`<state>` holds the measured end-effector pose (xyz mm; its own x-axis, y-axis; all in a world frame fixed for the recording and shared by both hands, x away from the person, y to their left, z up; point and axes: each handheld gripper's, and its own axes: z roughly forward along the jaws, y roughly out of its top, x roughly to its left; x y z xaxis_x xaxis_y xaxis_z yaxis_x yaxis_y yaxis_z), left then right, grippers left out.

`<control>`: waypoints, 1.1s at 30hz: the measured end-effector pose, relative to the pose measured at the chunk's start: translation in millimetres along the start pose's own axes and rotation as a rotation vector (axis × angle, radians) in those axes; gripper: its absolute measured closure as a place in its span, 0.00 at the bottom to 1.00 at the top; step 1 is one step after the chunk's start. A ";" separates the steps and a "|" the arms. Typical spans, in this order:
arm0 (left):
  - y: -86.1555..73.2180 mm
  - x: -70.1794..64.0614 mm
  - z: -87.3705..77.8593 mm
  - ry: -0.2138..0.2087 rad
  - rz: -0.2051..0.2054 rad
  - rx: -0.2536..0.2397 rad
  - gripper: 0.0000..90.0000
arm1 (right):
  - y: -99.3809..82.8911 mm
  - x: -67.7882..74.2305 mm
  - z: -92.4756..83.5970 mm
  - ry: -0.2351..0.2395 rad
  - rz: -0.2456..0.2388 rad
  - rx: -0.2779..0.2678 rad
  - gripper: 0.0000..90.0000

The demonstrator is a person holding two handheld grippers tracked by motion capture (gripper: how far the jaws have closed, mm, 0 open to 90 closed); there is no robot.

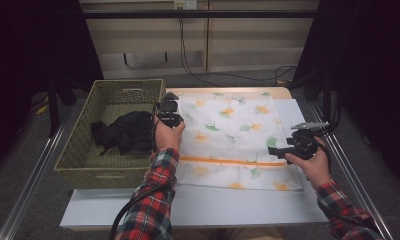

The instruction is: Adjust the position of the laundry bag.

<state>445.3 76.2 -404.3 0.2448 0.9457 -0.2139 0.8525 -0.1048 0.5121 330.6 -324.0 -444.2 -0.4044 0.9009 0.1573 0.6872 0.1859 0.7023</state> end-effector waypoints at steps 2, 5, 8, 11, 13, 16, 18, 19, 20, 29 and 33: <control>0.5 2.9 -2.2 0.008 0.000 -0.004 1.00 | 0.1 0.1 0.2 0.002 -0.003 -0.001 0.07; 1.1 4.4 -4.8 0.014 -0.006 -0.009 1.00 | 0.5 0.5 0.4 0.002 -0.004 -0.001 0.07; 1.8 5.1 -5.6 0.015 -0.018 0.002 1.00 | 0.8 1.2 1.0 0.002 -0.006 0.001 0.07; 1.9 6.2 -6.9 0.021 -0.013 0.000 1.00 | 1.4 1.6 0.4 0.000 -0.002 -0.001 0.07; 1.7 6.9 -7.9 0.025 -0.019 0.000 1.00 | 1.8 1.4 0.4 0.003 0.000 -0.003 0.07; 1.6 8.7 -10.8 0.035 -0.018 -0.001 1.00 | 2.0 1.9 0.2 -0.001 0.001 0.003 0.07; 1.5 9.2 -11.5 0.029 -0.026 -0.003 1.00 | 2.2 1.7 0.3 0.001 -0.003 -0.001 0.07; 1.3 9.4 -11.7 0.033 -0.025 0.002 1.00 | 2.5 1.9 0.2 0.003 -0.002 -0.003 0.07; 1.1 9.9 -12.0 0.031 -0.027 0.001 1.00 | 2.8 1.8 0.1 0.002 -0.005 -0.005 0.07; 0.4 7.5 -18.5 0.050 -0.004 -0.019 0.93 | 3.1 2.6 -0.5 0.003 -0.008 -0.008 0.07; 1.0 5.7 -22.4 0.022 0.001 -0.025 0.71 | 2.8 2.6 0.5 0.008 -0.019 -0.007 0.07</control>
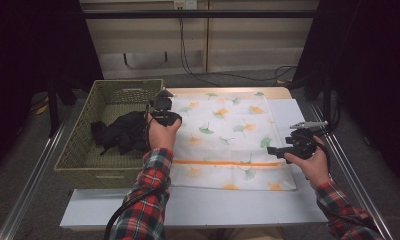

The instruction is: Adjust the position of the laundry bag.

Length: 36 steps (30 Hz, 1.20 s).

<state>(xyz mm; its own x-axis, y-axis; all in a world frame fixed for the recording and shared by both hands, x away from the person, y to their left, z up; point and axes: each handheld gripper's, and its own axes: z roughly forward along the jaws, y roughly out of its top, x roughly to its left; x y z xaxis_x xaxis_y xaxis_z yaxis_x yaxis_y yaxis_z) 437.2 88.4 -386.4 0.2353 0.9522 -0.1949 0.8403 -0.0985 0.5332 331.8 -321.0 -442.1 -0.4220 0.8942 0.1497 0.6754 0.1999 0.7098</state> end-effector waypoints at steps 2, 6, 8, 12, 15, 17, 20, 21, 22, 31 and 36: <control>0.3 -2.4 -0.5 -0.012 0.001 -0.004 0.69 | 0.0 0.3 -0.2 -0.002 0.002 0.003 0.07; -0.4 -7.6 0.2 -0.049 -0.004 -0.005 0.53 | 0.4 0.6 -1.8 -0.001 0.008 0.000 0.07; -1.1 -10.7 1.6 -0.067 0.001 -0.014 0.44 | 0.0 0.0 -2.3 -0.001 0.007 0.000 0.07; -4.4 -17.2 3.3 -0.117 0.018 -0.029 0.31 | -1.8 -2.1 -4.2 -0.003 0.021 0.001 0.07; -9.1 -23.2 5.5 -0.152 0.031 -0.040 0.24 | -3.3 -4.7 -6.6 -0.010 0.032 -0.004 0.07; -13.6 -26.9 7.1 -0.174 0.056 -0.044 0.20 | -4.5 -6.0 -7.3 -0.009 0.035 -0.002 0.07; -19.9 -31.1 9.8 -0.205 0.071 -0.041 0.18 | -6.6 -6.1 -8.0 -0.013 0.037 0.006 0.07; -21.6 -32.1 10.7 -0.213 0.074 -0.043 0.17 | -7.1 -5.6 -8.3 -0.012 0.039 0.007 0.07; -24.6 -33.9 11.8 -0.211 0.087 -0.048 0.16 | -8.1 -4.9 -8.9 -0.013 0.040 0.009 0.07; -44.0 -36.4 20.3 -0.225 0.162 -0.050 0.14 | -12.6 -5.9 -12.6 -0.016 0.047 0.015 0.07; -53.0 -34.8 26.0 -0.248 0.167 -0.038 0.13 | -16.2 -6.9 -16.4 -0.006 0.060 0.022 0.09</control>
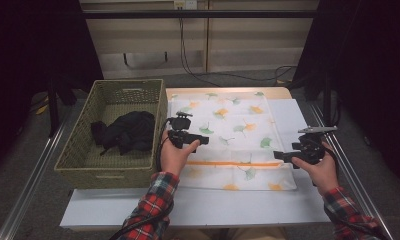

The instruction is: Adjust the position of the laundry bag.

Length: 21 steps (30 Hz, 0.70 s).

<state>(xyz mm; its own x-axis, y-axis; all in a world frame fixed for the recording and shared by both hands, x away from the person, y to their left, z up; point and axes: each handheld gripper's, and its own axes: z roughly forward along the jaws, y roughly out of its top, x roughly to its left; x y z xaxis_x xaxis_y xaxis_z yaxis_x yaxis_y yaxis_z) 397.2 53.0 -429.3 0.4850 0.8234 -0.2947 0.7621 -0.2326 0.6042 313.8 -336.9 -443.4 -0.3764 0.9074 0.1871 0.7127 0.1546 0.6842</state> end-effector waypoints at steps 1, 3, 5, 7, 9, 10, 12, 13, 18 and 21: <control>-1.9 0.2 0.9 -0.002 0.001 0.002 0.13 | -0.6 -0.5 -0.5 -0.002 0.000 0.003 0.09; -5.3 1.1 2.9 -0.018 0.004 0.013 0.13 | -1.2 -0.5 -0.9 -0.001 0.008 0.006 0.09; -8.3 2.0 3.8 -0.023 0.003 0.009 0.13 | -2.1 -1.4 -1.6 -0.004 0.011 0.011 0.10; -10.4 2.9 4.2 -0.021 0.006 0.008 0.13 | -2.7 -1.4 -1.4 -0.007 -0.001 0.022 0.11; -13.2 3.9 3.7 -0.025 0.012 0.011 0.12 | -3.1 -1.4 -1.7 -0.003 0.000 0.027 0.11; -14.5 4.9 3.8 -0.025 0.015 0.008 0.12 | -3.1 -1.5 -2.1 0.001 -0.004 0.031 0.12; -14.9 7.0 3.4 -0.022 0.024 0.023 0.12 | -3.4 -1.8 -3.5 0.002 -0.014 0.033 0.13; -15.1 7.3 3.1 -0.022 0.021 0.017 0.12 | -3.8 -2.0 -4.3 -0.004 -0.011 0.035 0.13; -17.0 6.4 6.0 -0.032 0.033 0.017 0.11 | -7.9 -0.8 -4.2 0.001 -0.026 0.056 0.15; -17.5 5.6 7.2 -0.033 0.039 0.017 0.11 | -11.0 -0.3 -4.8 0.005 -0.038 0.060 0.21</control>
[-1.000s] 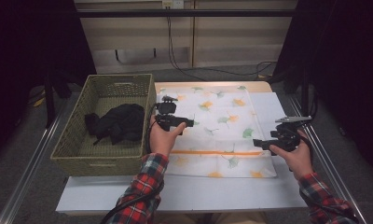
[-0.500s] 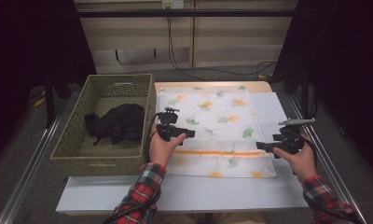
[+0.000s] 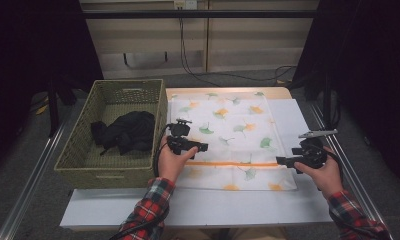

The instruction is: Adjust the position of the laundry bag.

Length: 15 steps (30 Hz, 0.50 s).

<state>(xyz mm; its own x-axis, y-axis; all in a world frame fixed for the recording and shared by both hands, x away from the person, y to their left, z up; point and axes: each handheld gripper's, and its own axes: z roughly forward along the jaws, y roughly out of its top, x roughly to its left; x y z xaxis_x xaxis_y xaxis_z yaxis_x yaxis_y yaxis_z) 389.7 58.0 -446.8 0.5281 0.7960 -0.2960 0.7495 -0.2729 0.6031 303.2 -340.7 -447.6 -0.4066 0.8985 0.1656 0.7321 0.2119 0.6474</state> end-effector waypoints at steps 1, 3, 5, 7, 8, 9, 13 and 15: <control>-0.2 -1.0 0.7 0.002 0.006 0.002 0.11 | -1.0 -0.4 -0.3 0.005 -0.001 0.002 0.22; -0.4 -1.3 1.7 -0.002 0.012 0.009 0.10 | -3.2 -1.1 -1.0 0.005 0.005 0.006 0.26; -0.8 -1.3 3.6 -0.004 0.007 0.008 0.10 | -5.8 -1.7 -1.2 -0.002 0.008 -0.005 0.30; -1.0 -1.7 5.2 -0.003 0.006 0.009 0.10 | -8.0 -3.4 -0.7 -0.007 0.001 -0.011 0.34; -1.0 -1.5 5.4 -0.004 0.006 0.008 0.10 | -8.7 -4.1 -0.7 -0.006 -0.004 -0.013 0.38; -0.9 -1.3 5.8 -0.006 0.006 0.008 0.10 | -9.2 -4.4 -0.6 -0.001 -0.004 -0.015 0.42; -1.7 -1.6 7.3 -0.006 0.007 0.012 0.10 | -11.5 -6.0 1.9 0.001 0.000 -0.022 0.46; -2.4 -1.3 7.1 -0.002 0.008 0.013 0.10 | -12.3 -5.6 2.5 0.000 0.014 -0.004 0.47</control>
<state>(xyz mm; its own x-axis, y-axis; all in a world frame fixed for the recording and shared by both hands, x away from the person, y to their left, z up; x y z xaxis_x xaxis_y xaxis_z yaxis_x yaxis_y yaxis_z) 390.1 53.8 -453.2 0.5350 0.7926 -0.2925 0.7502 -0.2864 0.5960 297.9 -347.4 -458.3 -0.3962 0.9013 0.1750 0.7355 0.1974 0.6482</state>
